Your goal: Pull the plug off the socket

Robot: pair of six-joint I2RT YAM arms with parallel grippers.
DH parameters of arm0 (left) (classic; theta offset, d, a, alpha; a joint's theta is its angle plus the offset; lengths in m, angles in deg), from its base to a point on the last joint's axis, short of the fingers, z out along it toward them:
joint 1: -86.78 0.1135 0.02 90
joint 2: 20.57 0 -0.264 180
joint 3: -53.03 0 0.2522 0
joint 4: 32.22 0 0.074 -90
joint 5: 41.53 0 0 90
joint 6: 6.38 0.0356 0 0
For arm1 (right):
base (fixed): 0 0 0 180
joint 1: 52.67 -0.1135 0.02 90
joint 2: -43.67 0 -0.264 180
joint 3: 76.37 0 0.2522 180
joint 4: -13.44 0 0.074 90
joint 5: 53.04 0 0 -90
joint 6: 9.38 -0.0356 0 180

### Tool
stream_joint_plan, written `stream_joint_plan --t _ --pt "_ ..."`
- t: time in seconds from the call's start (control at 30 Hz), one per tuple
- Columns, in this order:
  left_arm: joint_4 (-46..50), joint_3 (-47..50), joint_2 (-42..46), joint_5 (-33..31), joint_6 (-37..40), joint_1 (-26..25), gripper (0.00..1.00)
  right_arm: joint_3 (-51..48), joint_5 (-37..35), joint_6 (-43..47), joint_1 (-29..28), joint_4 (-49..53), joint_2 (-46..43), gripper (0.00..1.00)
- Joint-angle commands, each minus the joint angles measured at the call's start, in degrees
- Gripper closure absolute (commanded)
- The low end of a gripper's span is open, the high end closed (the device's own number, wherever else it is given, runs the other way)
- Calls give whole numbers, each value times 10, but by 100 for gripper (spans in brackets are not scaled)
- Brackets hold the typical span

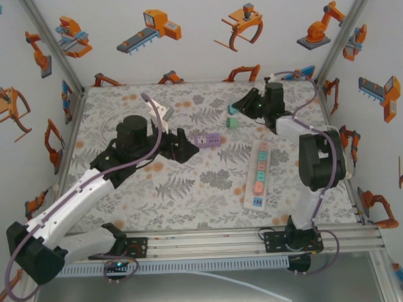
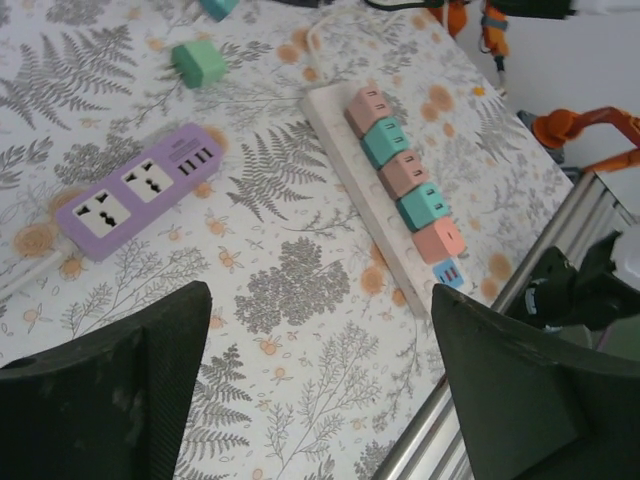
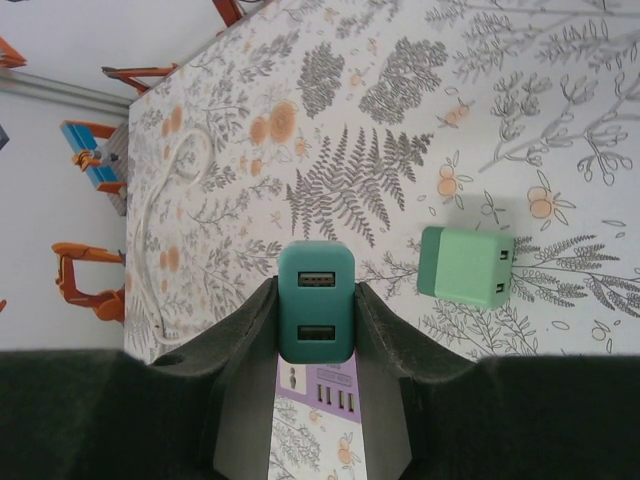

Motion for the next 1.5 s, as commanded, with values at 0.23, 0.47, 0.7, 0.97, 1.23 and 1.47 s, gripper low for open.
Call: stream_joint_plan --t 0.23,0.47,0.7,0.97,1.23,1.47 --pt "13 35 67 -6 54 -16 3 55 55 -27 -6 7 99 85" --pt "15 38 56 -5 47 -17 3 92 41 -25 -27 27 130 83" --pt "25 39 54 -23 47 -18 3 126 26 -12 -42 60 158 79" --pt "34 46 59 -37 47 -17 3 166 10 39 -54 125 178 67" --pt "39 51 51 -54 47 -18 3 168 0 47 -55 139 171 61" --pt "33 50 45 -50 37 -18 3 164 -7 71 -53 160 133 52"
